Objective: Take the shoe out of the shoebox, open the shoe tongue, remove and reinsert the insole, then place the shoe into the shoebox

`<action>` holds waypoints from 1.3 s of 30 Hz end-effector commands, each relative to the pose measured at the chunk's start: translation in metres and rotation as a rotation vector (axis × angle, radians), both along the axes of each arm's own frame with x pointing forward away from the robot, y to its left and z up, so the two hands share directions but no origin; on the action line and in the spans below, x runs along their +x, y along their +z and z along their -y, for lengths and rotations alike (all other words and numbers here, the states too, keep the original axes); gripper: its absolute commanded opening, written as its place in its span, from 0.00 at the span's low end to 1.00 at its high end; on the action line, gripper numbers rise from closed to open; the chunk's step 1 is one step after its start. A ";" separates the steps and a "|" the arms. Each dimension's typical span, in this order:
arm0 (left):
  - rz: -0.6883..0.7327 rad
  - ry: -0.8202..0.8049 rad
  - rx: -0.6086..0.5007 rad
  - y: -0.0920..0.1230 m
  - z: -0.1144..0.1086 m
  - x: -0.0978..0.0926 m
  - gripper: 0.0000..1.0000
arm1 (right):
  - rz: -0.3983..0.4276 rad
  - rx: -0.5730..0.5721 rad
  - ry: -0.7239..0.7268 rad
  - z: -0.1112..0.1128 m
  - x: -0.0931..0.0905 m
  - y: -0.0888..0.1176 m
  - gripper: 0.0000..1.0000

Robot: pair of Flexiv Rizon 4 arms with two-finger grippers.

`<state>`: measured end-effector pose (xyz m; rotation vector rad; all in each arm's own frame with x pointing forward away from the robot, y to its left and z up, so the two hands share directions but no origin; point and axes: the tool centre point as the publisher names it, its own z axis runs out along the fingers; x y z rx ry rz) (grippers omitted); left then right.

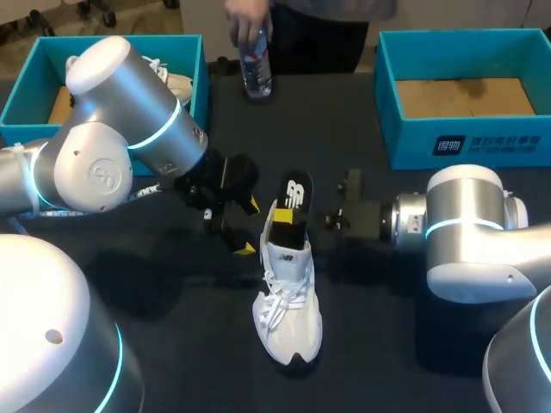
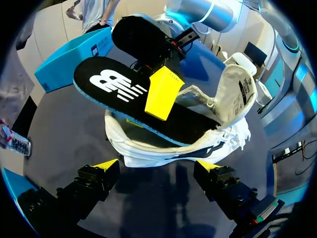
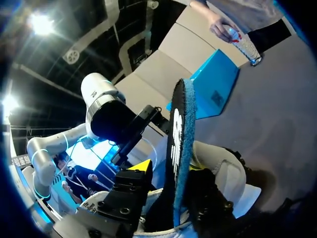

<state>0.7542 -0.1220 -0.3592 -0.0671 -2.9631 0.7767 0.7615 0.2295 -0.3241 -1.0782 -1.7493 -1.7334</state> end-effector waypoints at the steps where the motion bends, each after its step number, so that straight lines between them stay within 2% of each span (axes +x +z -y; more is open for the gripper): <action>1: 0.000 -0.001 -0.001 -0.001 0.000 0.000 1.00 | 0.009 0.012 -0.025 0.001 -0.002 -0.001 0.21; 2: 0.000 -0.001 -0.001 -0.001 0.000 0.000 1.00 | 0.010 0.015 -0.029 0.001 -0.002 -0.001 0.15; 3: 0.000 -0.001 -0.001 -0.001 0.000 0.000 1.00 | 0.010 0.016 -0.029 0.001 -0.001 -0.001 0.04; 4: 0.000 -0.001 -0.001 -0.001 0.000 0.000 1.00 | 0.010 0.016 -0.029 0.000 -0.001 -0.001 0.00; 10: 0.000 -0.001 -0.001 -0.001 0.000 0.000 1.00 | -0.033 -0.002 -0.016 -0.006 -0.004 -0.009 0.00; 17: 0.000 -0.001 -0.001 -0.001 0.000 0.000 1.00 | -0.138 -0.007 0.013 -0.009 -0.024 -0.036 0.00; 20: 0.000 -0.001 -0.001 -0.001 0.000 0.000 1.00 | -0.145 -0.010 0.012 -0.010 -0.033 -0.039 0.00; 23: 0.000 -0.001 -0.001 -0.001 0.000 0.000 1.00 | -0.121 -0.018 -0.001 -0.010 -0.036 -0.032 0.00; 24: 0.000 -0.001 -0.001 -0.001 0.000 0.000 1.00 | -0.112 -0.021 -0.002 -0.010 -0.035 -0.029 0.06; 25: 0.000 -0.001 -0.001 -0.001 0.000 0.000 1.00 | -0.103 -0.029 -0.005 -0.010 -0.035 -0.026 0.28; 27: 0.000 -0.001 -0.001 -0.001 0.000 0.000 1.00 | -0.083 -0.042 -0.004 -0.011 -0.033 -0.019 0.43; 29: 0.000 -0.001 -0.001 -0.001 0.000 0.000 1.00 | -0.068 -0.056 -0.005 -0.012 -0.031 -0.013 0.46; 34: 0.000 -0.001 -0.001 -0.001 0.000 0.000 1.00 | -0.045 -0.084 -0.002 -0.010 -0.023 -0.002 0.45; 39: 0.000 -0.001 -0.001 -0.001 0.000 0.000 1.00 | -0.042 -0.094 -0.002 -0.007 -0.015 0.001 0.44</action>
